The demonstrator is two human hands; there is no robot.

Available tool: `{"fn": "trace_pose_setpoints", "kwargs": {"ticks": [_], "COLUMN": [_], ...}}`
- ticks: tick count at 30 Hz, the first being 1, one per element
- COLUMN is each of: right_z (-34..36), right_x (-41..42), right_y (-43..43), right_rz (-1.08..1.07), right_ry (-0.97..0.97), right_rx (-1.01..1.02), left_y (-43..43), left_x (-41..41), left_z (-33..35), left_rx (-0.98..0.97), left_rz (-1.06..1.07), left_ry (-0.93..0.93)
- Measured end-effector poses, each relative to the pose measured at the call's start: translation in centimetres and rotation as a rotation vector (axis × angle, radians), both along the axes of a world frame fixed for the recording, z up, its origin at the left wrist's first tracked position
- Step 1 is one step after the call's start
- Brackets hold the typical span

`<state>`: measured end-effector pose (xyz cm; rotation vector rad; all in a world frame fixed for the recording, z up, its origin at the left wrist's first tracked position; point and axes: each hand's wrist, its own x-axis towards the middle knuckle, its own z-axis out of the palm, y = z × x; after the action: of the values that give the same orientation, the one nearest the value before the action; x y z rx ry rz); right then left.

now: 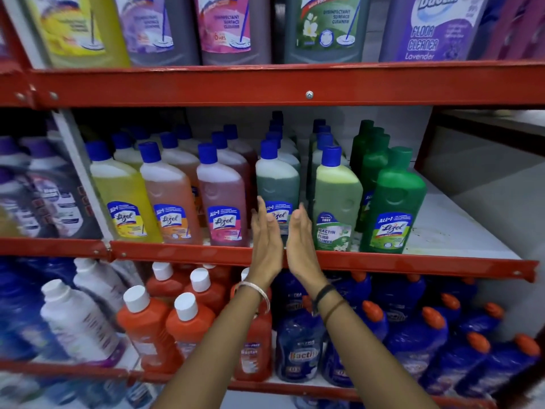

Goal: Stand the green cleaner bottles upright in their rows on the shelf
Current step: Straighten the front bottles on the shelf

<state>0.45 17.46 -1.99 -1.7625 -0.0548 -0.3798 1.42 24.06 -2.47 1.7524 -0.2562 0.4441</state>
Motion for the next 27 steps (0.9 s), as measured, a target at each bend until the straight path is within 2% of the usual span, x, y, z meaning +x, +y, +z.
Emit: {"fn": "trace_pose_setpoints", "kwargs": {"ticks": [5,9,17,19,22,24,27], "right_z": [1.1,0.8,0.3,-0.1,-1.0,-1.8,-2.2], "right_x": [0.9,0.3,-1.4,-1.5,-2.8,-3.4,-2.7], "right_y": [0.0,0.5,0.7,1.6,4.2,6.0,8.1], "right_rz": [0.0,-0.033,-0.019,-0.137,-0.38,-0.315,-0.137], "right_ry": [0.059,0.055,0.051,-0.001,-0.209,-0.284,-0.153], "right_rx": [0.088,0.142,0.214,0.251,0.269,0.282,0.208], "left_y": [1.0,1.7,2.9,3.5,4.7,6.1,8.7], "left_x": [1.3,0.8,-1.0,-1.4,-2.5,-3.1,-2.7], "left_z": [0.3,0.4,0.3,0.6,0.1,-0.3,-0.2], "left_rx": [0.066,0.04,0.129,0.136,-0.033,-0.152,-0.203], "left_rz": [-0.055,-0.102,-0.2,-0.237,-0.067,0.154,0.235], "left_ry": [0.104,0.102,0.154,0.144,0.018,-0.099,-0.079]}}
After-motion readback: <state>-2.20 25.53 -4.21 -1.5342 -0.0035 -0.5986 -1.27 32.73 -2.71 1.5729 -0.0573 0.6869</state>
